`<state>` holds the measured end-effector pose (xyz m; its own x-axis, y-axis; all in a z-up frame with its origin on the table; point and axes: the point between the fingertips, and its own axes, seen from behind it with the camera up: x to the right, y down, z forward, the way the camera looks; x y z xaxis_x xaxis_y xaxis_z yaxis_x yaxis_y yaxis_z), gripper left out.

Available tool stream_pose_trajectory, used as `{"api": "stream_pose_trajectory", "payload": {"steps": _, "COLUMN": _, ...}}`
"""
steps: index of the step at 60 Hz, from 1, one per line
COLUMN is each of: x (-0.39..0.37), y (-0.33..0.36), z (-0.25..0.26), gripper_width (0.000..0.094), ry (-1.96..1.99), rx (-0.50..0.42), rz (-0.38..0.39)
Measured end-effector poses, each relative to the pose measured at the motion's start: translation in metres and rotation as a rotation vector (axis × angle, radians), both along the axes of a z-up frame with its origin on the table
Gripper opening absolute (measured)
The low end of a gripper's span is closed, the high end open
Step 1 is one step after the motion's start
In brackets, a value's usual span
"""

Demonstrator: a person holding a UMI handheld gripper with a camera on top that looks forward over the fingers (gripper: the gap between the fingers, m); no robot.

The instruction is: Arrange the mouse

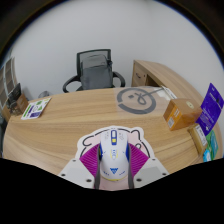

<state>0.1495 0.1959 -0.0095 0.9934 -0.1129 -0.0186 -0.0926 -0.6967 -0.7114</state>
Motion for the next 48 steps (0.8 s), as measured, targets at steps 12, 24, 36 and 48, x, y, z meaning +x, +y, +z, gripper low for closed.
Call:
{"api": "stream_pose_trajectory", "payload": {"steps": 12, "x": 0.0, "y": 0.004, "z": 0.001, "gripper_width": 0.0458, "ry": -0.01, "rx": 0.035, "rz": 0.009}}
{"api": "stream_pose_trajectory", "payload": {"steps": 24, "x": -0.008, "y": -0.014, "z": 0.027, "gripper_width": 0.0837, "ry": 0.016, "rx": 0.035, "rz": -0.004}}
{"api": "stream_pose_trajectory", "payload": {"steps": 36, "x": -0.054, "y": -0.081, "z": 0.067, "gripper_width": 0.0835, "ry": -0.025, "rx": 0.07, "rz": 0.053}}
{"api": "stream_pose_trajectory", "payload": {"steps": 48, "x": -0.119, "y": -0.175, "z": 0.098, "gripper_width": 0.0834, "ry": 0.006, "rx": 0.099, "rz": 0.047}}
